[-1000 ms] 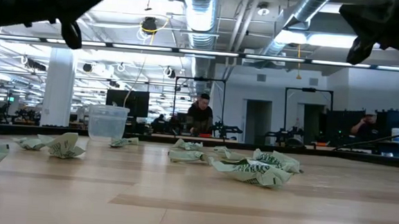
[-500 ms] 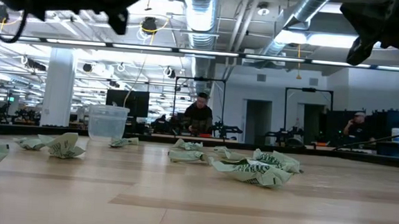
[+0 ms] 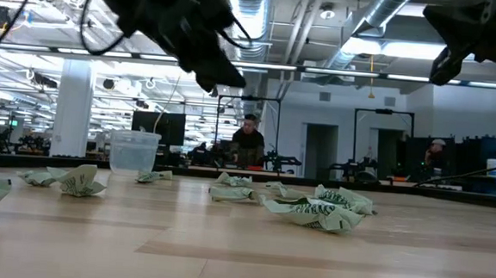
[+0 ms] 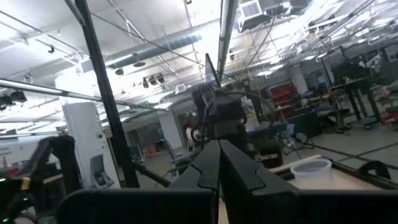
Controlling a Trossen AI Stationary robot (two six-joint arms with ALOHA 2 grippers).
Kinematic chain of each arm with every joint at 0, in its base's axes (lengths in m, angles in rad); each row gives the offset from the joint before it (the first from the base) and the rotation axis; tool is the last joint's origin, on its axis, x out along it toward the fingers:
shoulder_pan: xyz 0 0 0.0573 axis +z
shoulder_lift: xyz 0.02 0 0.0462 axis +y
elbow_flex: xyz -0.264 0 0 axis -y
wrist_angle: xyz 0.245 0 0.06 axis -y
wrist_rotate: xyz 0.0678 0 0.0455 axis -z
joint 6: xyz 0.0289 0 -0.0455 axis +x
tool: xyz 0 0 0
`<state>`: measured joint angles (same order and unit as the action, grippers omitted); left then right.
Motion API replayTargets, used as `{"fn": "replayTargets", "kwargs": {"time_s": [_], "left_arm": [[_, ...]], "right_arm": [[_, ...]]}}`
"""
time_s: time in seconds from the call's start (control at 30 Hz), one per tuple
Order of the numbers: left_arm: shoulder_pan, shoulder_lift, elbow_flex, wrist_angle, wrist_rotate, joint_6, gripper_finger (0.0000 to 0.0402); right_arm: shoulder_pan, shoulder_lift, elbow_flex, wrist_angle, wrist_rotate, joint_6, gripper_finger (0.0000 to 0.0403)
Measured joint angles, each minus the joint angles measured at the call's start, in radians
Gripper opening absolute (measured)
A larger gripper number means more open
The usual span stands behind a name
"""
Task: Pick and place Stevia / Truvia into bins
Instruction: Put the stevia packet into the bottom transparent container
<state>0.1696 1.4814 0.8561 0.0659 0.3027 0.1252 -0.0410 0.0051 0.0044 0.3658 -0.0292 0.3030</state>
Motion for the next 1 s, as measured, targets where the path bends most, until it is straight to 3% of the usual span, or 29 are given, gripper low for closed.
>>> {"fn": "replayTargets", "kwargs": {"time_s": [0.27,0.5,0.67,1.0], "left_arm": [[-0.054,0.218,0.169,-0.119,0.081,0.14,0.0134],[-0.106,0.357,0.262,-0.185,-0.08,0.295,0.0182],[-0.117,0.449,0.341,-0.296,-0.17,0.422,0.0192],[-0.117,0.579,0.502,-0.353,-0.177,0.435,0.0178]], "right_arm": [[0.0,0.0,0.0,-0.089,0.0,0.022,0.0],[0.001,0.001,0.0,-0.113,0.0,0.019,0.0],[0.001,0.001,0.0,-0.129,0.0,0.004,0.0],[0.001,0.001,0.0,-0.127,-0.01,0.003,0.0]]}}
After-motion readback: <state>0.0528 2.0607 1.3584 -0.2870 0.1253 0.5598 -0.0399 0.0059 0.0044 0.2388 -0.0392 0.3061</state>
